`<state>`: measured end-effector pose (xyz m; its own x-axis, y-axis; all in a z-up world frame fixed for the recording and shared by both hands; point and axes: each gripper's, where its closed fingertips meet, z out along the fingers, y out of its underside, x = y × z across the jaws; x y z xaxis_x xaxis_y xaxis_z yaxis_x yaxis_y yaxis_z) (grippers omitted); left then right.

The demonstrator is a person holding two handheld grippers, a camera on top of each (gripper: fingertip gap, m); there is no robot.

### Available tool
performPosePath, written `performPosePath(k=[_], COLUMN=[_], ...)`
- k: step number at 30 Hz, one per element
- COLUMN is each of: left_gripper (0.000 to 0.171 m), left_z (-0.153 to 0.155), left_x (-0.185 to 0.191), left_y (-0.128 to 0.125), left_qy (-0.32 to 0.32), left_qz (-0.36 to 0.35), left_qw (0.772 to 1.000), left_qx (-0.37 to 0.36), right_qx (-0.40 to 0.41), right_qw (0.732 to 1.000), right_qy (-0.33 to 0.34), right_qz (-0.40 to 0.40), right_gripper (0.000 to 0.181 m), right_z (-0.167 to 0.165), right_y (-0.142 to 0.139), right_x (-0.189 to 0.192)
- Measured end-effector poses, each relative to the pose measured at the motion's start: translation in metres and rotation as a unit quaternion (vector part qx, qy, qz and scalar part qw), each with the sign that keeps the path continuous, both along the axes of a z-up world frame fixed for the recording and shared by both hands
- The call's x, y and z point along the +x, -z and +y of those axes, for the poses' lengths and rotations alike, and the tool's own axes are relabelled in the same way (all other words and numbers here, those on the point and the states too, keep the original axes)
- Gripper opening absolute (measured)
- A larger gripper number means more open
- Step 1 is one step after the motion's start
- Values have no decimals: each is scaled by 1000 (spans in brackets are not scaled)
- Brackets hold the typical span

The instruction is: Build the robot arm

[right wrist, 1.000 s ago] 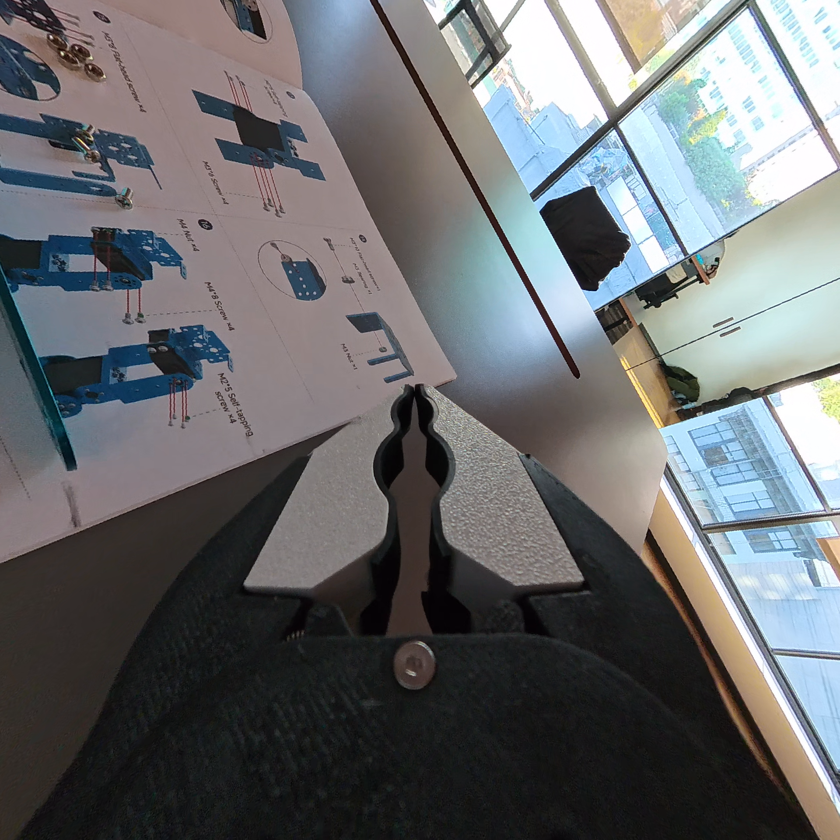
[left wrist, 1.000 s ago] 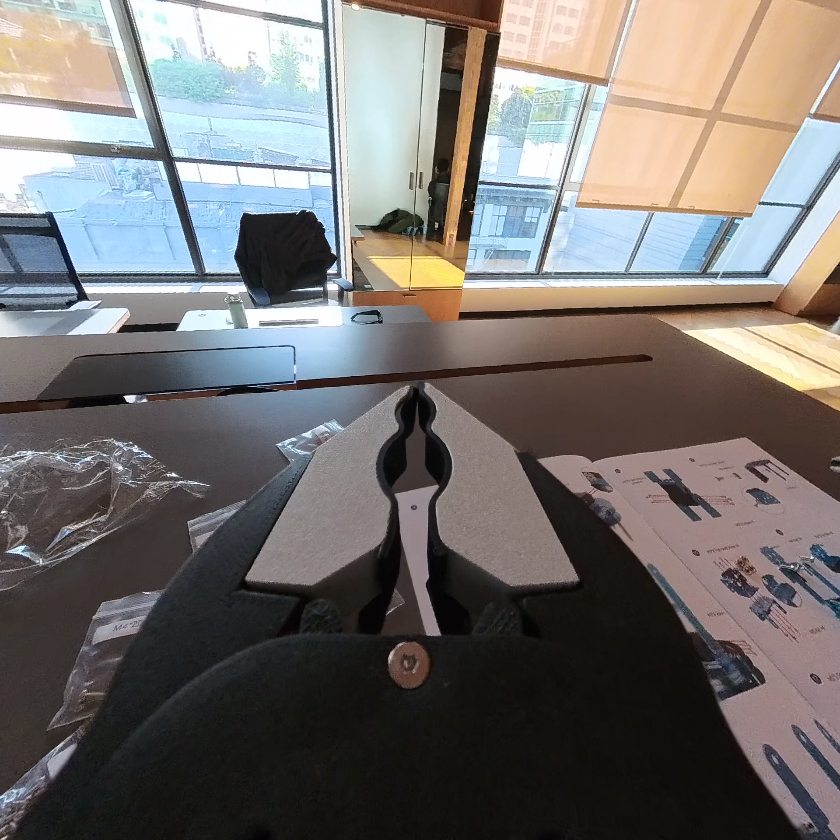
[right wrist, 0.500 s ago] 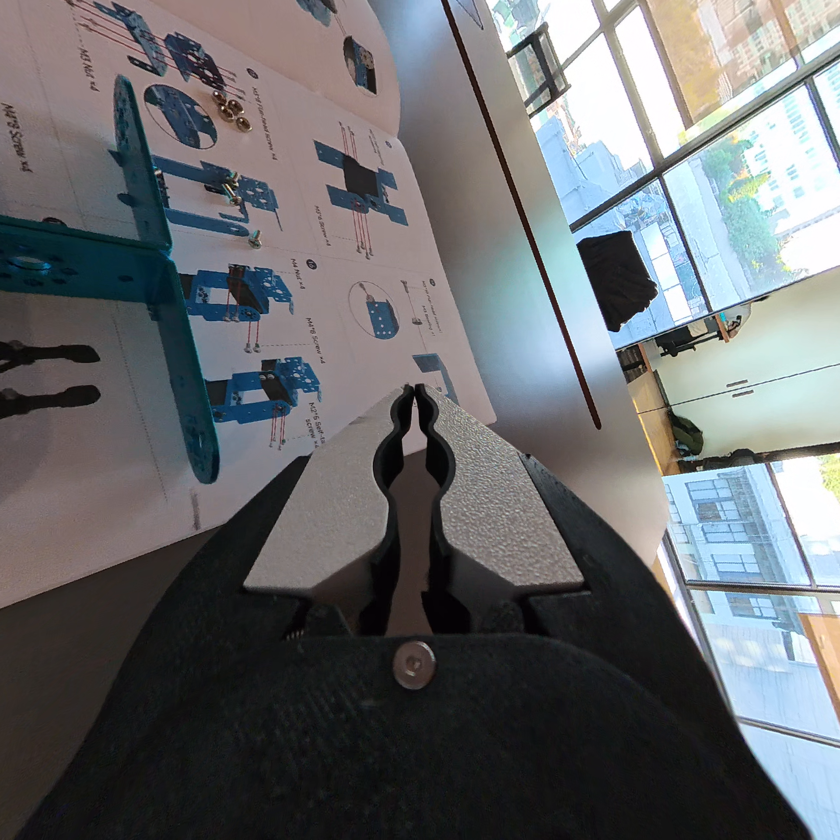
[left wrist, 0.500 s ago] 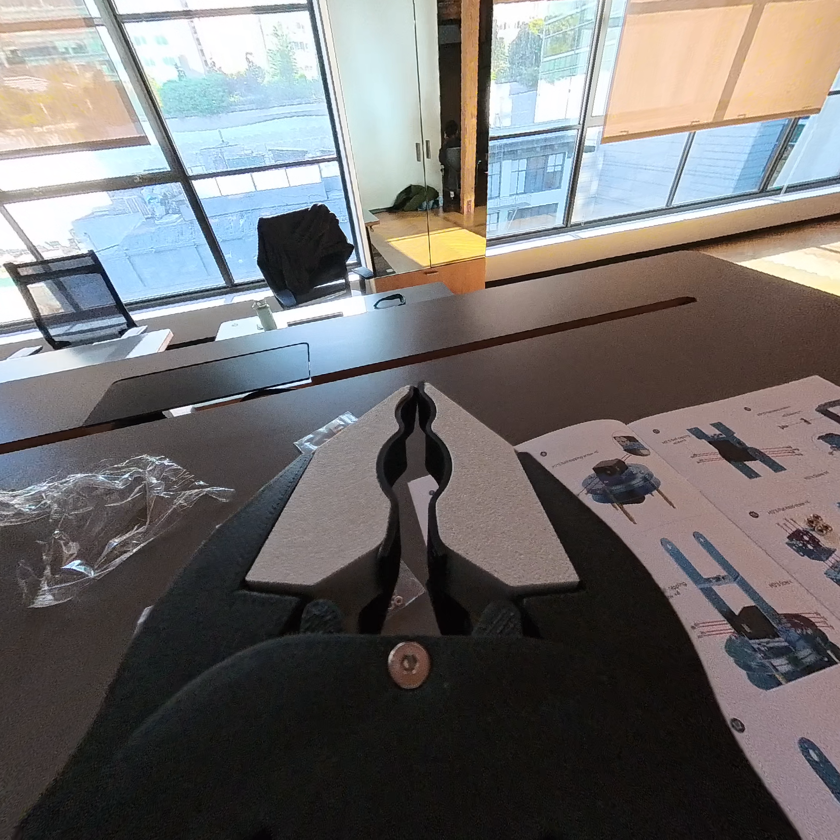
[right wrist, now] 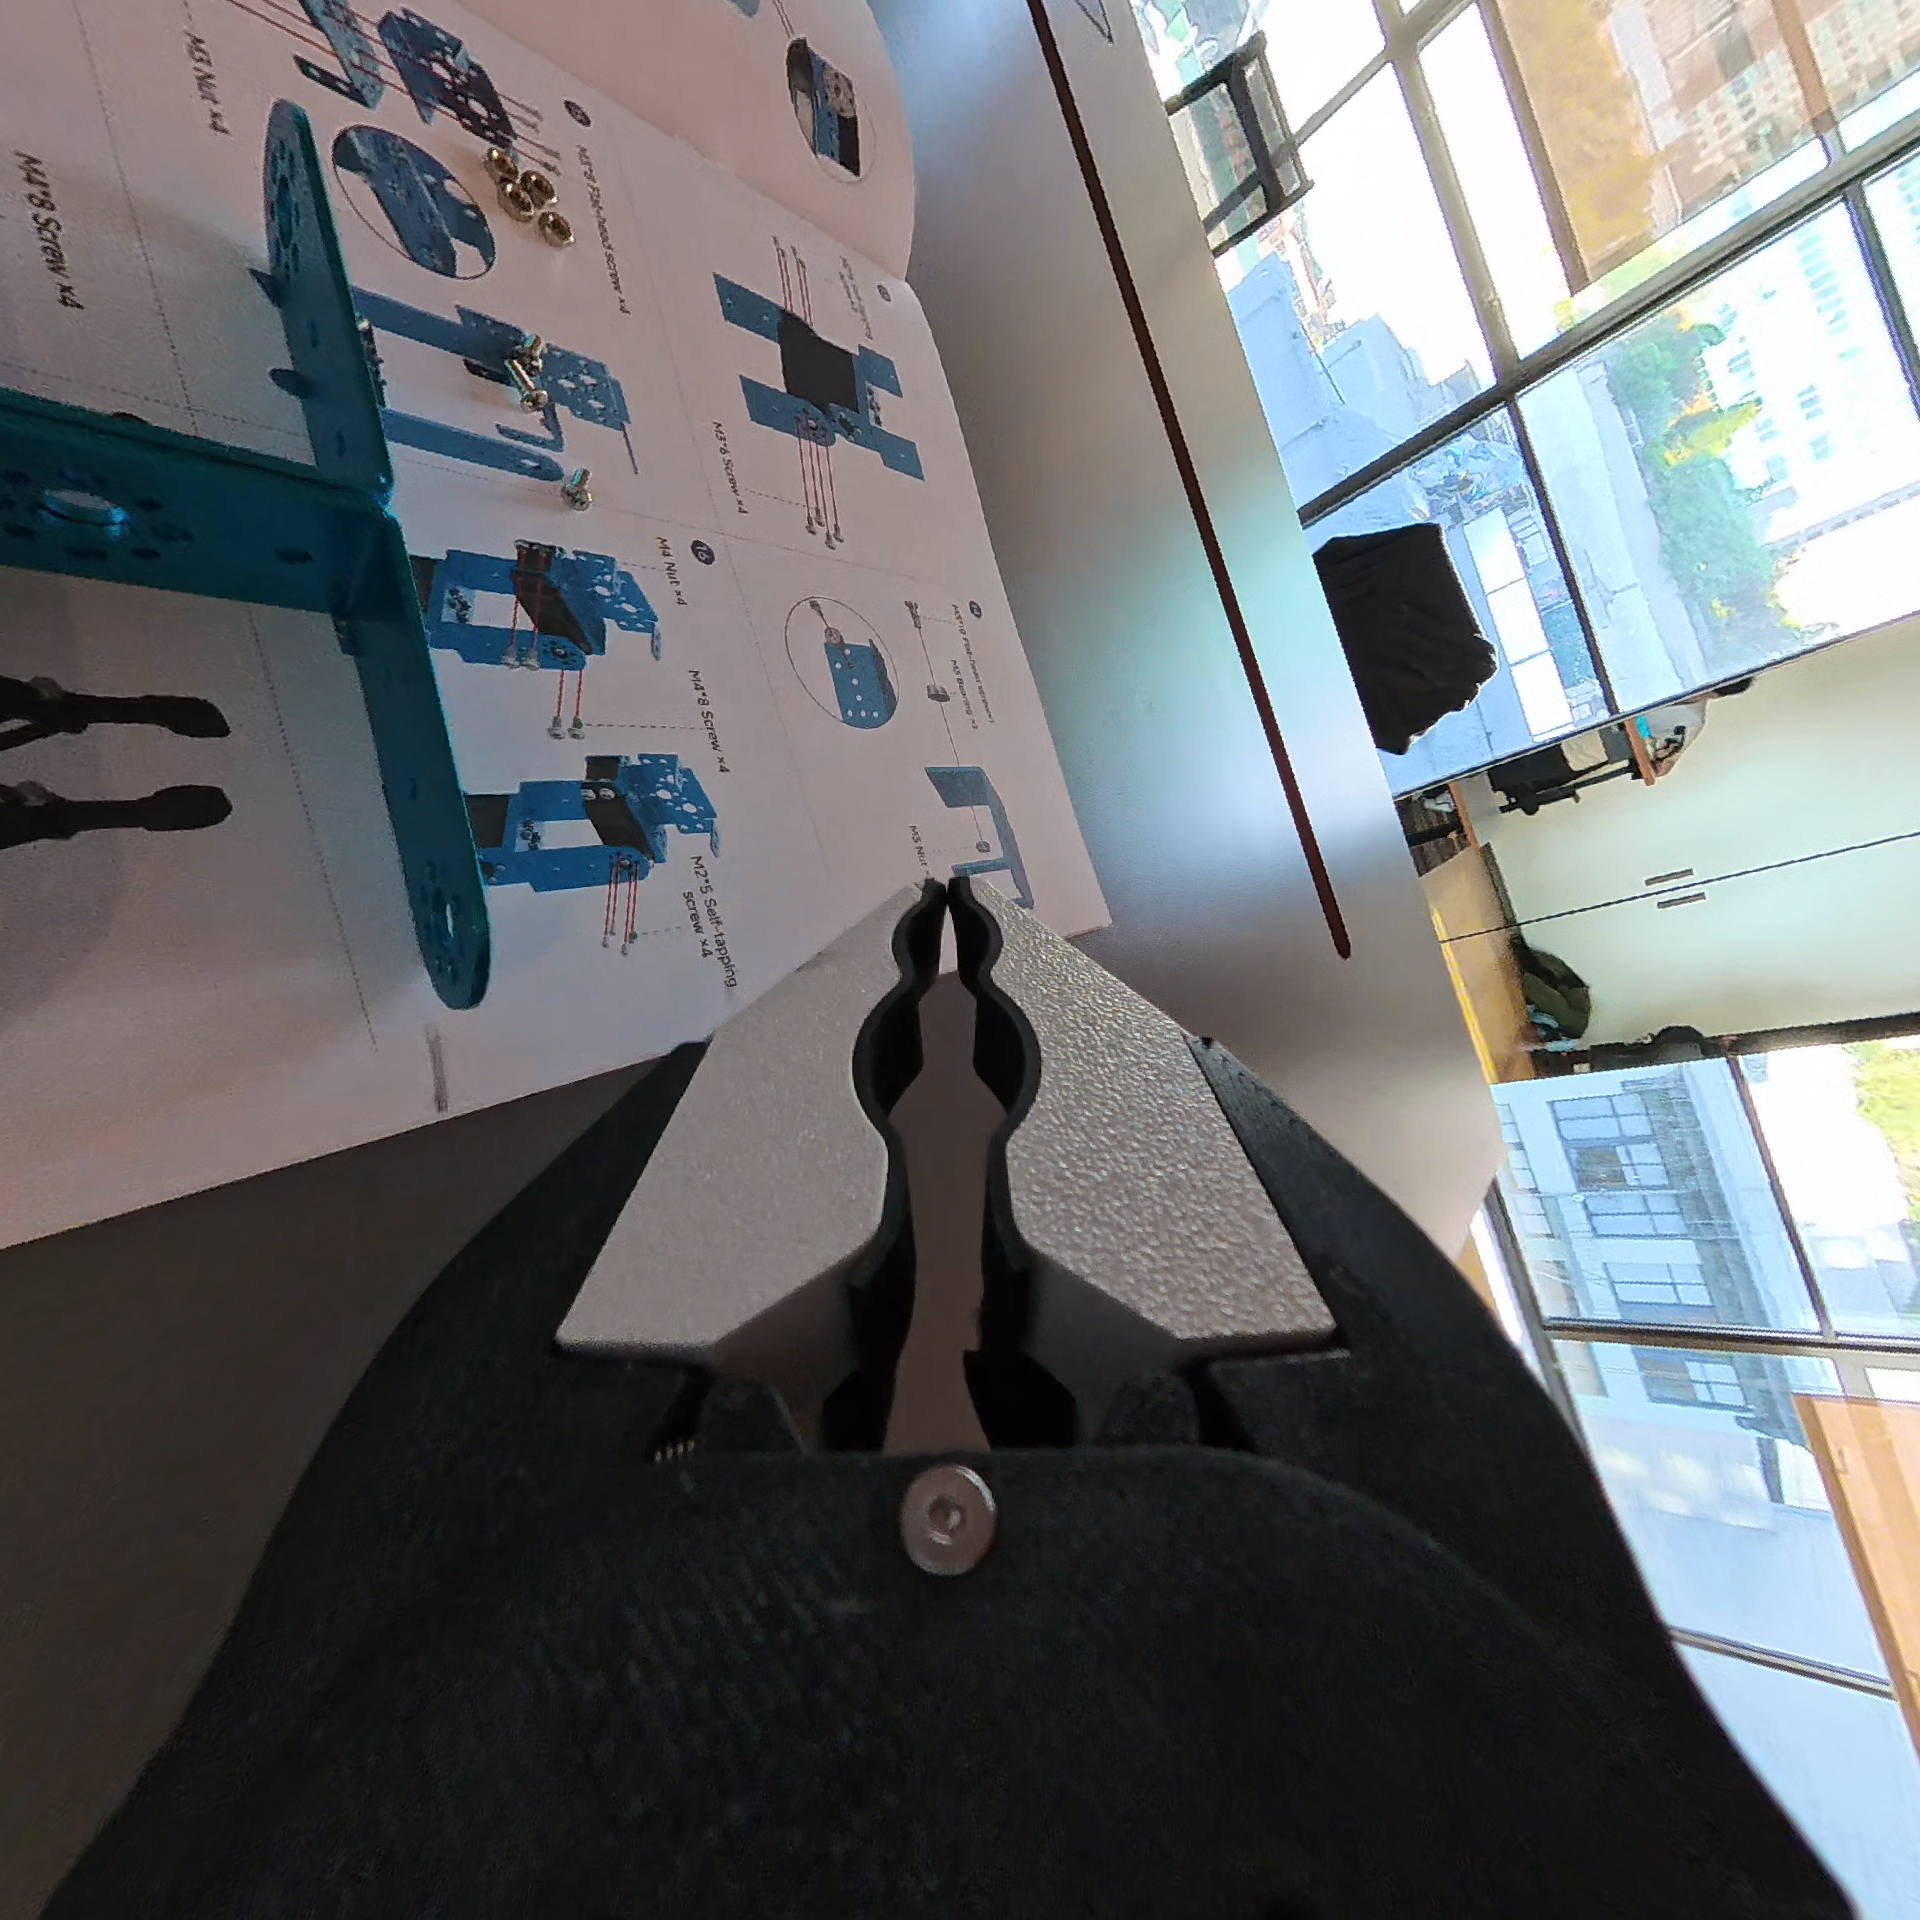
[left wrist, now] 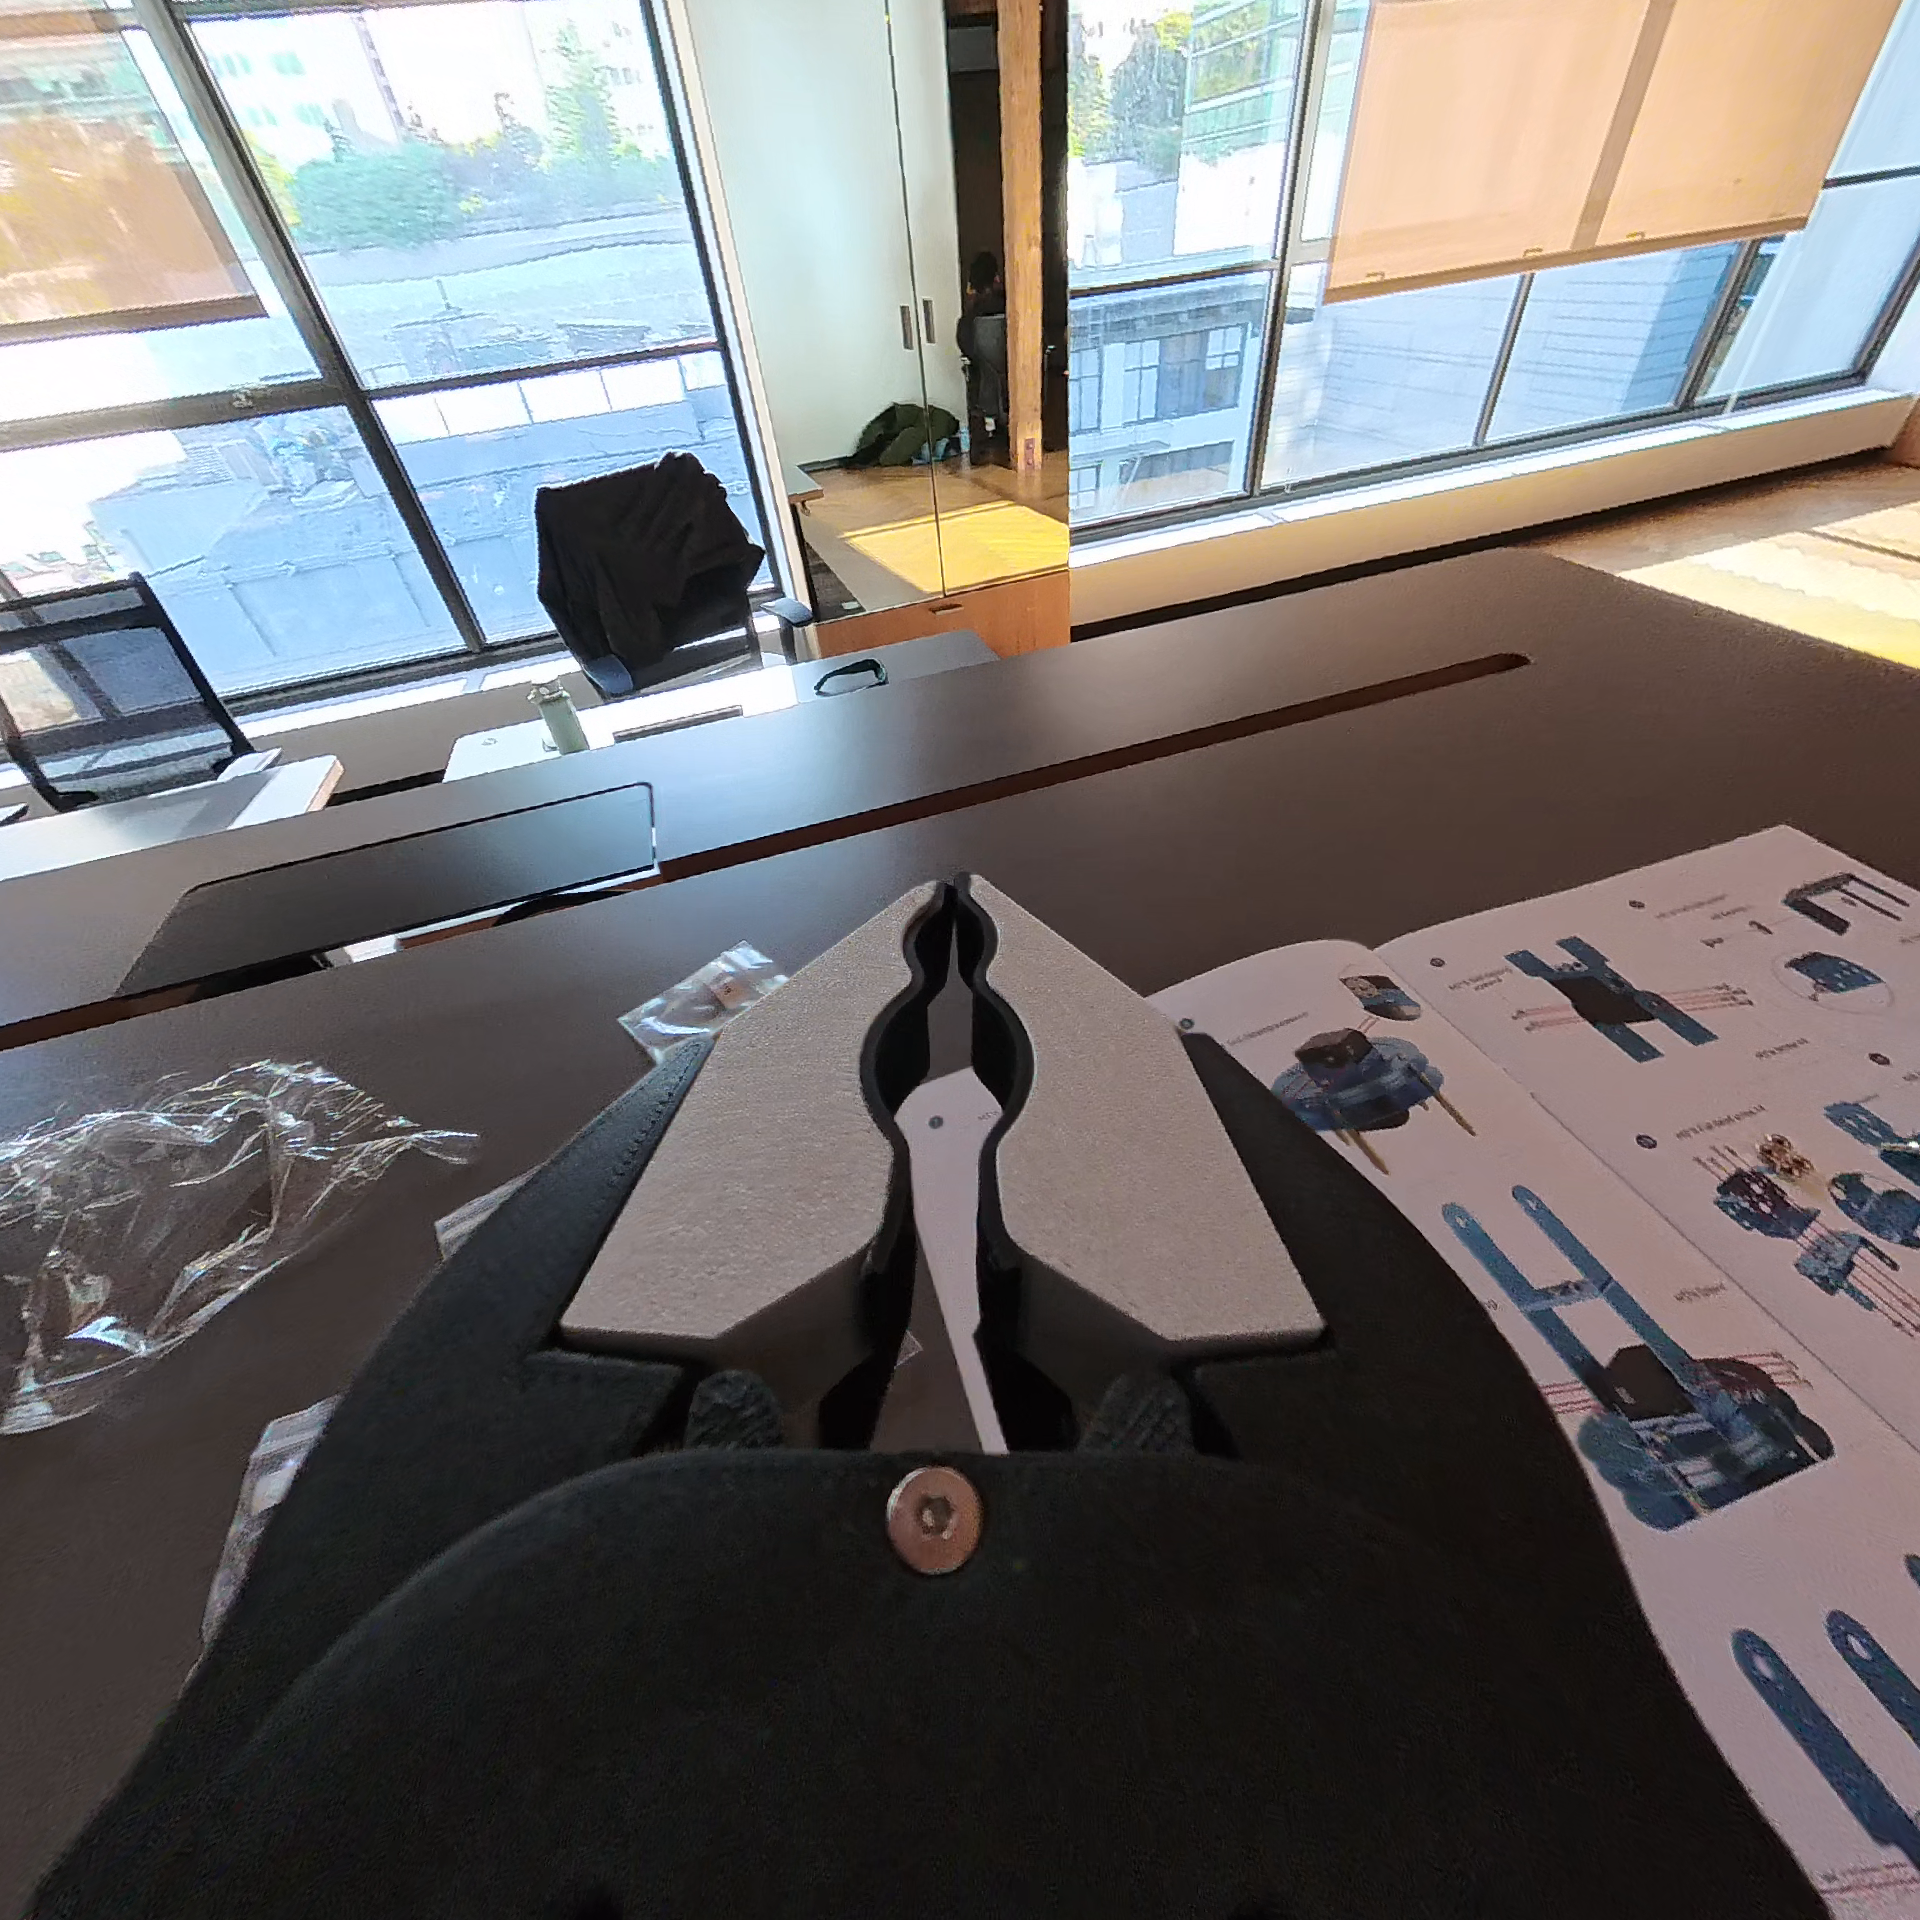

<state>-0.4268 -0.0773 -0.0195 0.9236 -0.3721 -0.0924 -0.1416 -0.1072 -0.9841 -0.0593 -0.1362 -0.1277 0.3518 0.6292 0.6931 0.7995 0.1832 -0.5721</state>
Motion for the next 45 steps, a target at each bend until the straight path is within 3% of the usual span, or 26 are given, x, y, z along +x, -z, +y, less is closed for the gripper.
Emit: performPosePath(k=[3,6,13,20,26,36,45], left_gripper=[0,0,0,0,0,0,0], left_z=[-7,-12,-19,-16,-18,-21,-19], left_x=[22,48,90,83,79,81,79], left_y=[1,9,39,46,37,33,37], left_qy=[34,67,113,116,119,116,111], left_qz=[21,64,102,102,85,110,117], left_qw=[999,996,988,987,989,987,987], left_qx=[4,11,-22,-34,-34,-21,-24], right_qx=[-56,-175,-344,-365,-372,-383,-373], right_qw=[997,978,928,916,920,914,917], right_qy=[-21,-63,-92,-111,-66,-73,-84], right_qz=[54,99,112,128,105,116,113], right_gripper=[1,2,7,17,17,16,4], right_z=[-8,-21,-31,-29,-24,-25,-24], right_y=[1,11,24,12,26,28,28], right_x=[-4,-17,-44,-84,-87,-92,-91])
